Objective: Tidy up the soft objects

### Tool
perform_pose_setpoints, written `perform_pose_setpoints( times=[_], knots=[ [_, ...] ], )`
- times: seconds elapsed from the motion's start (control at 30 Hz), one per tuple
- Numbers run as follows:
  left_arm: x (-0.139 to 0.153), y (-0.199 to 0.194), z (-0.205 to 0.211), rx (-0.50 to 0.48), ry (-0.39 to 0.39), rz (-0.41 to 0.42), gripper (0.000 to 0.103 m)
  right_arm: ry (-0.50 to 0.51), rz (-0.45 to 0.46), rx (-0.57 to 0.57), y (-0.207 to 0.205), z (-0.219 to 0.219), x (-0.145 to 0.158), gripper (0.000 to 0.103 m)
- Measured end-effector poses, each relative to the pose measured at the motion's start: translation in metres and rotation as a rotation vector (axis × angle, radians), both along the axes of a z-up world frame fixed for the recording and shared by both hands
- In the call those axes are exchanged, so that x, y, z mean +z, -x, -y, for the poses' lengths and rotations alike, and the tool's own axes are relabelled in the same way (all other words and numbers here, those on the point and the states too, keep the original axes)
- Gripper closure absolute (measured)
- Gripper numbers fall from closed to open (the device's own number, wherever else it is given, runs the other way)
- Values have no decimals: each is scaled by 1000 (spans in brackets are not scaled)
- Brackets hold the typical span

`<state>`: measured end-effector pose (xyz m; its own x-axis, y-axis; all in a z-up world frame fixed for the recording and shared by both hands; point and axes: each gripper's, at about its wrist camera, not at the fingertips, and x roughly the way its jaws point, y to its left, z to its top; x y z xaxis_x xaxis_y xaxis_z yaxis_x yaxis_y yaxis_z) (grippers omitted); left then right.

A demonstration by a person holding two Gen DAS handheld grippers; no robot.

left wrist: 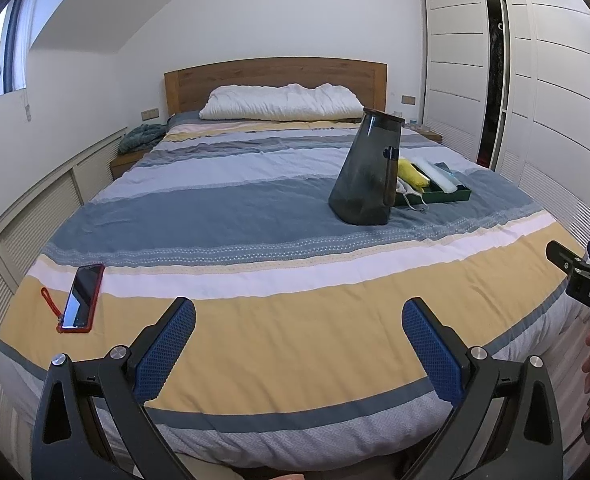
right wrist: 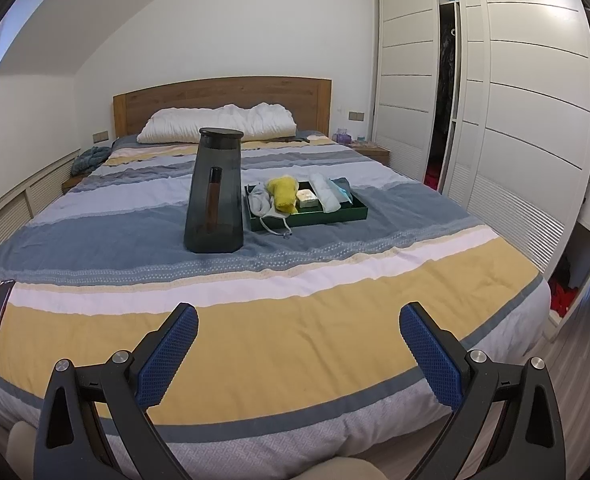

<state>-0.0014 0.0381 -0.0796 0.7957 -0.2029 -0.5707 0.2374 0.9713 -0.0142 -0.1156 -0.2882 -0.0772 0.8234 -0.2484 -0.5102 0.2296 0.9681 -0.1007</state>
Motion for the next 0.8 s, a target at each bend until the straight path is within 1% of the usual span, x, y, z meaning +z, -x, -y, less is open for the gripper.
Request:
perform_pose_setpoints(
  times=[0.8],
  knots=[
    [5, 2, 2, 1, -8, 13, 2, 17, 10, 8, 4, -5, 4, 0]
  ],
)
